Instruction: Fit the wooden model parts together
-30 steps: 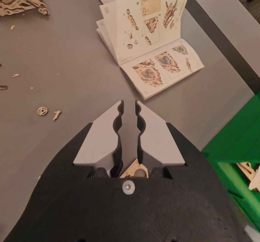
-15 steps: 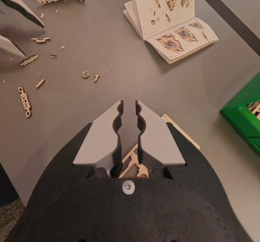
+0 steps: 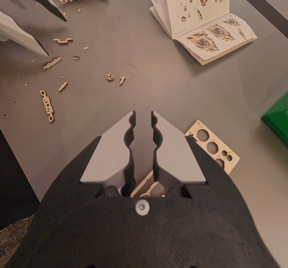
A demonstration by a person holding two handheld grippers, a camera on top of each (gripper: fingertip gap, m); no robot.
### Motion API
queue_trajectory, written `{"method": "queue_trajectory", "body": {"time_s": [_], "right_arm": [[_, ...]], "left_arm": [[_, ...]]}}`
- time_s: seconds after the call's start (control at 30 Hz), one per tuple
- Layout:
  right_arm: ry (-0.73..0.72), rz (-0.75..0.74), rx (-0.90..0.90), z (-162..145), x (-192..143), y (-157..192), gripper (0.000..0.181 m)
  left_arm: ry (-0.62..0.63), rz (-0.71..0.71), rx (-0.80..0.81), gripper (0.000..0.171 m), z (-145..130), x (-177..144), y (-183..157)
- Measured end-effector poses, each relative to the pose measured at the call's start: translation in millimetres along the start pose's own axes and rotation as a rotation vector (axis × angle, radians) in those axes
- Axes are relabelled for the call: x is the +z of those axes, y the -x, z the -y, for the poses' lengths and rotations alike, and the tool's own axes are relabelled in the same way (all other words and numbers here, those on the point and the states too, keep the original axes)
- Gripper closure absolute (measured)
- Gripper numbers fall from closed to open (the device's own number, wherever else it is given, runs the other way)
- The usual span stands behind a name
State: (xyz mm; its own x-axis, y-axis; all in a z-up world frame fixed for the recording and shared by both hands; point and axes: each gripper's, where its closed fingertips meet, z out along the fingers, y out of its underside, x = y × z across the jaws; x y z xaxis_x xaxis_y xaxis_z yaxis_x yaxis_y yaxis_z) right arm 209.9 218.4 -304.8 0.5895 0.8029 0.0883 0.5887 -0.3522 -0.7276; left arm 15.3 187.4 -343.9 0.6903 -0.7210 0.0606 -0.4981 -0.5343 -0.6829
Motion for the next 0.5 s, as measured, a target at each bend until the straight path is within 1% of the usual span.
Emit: {"method": "queue_trajectory", "body": {"time_s": [0.07, 0.13, 0.33, 0.5], "right_arm": [[-0.001, 0.009, 0.002, -0.1, 2.5, 4.2, 0.164], [-0.005, 0.010, 0.003, 0.2, 3.1, 6.6, 0.164], [-0.018, 0.018, 0.007, 0.5, 2.3, 9.6, 0.165], [-0.026, 0.023, 0.001, 3.0, 2.3, 12.9, 0.165]], "left_arm": [[0.025, 0.017, 0.030, 0.089, -0.7, 5.7, -0.2], [0.035, 0.015, 0.026, 0.086, -2.7, 7.8, -0.9], [0.049, 0.049, -0.003, 0.086, -14.9, -5.2, 11.7], [0.047, 0.078, -0.045, 0.082, -24.9, -14.3, 21.0]]}}
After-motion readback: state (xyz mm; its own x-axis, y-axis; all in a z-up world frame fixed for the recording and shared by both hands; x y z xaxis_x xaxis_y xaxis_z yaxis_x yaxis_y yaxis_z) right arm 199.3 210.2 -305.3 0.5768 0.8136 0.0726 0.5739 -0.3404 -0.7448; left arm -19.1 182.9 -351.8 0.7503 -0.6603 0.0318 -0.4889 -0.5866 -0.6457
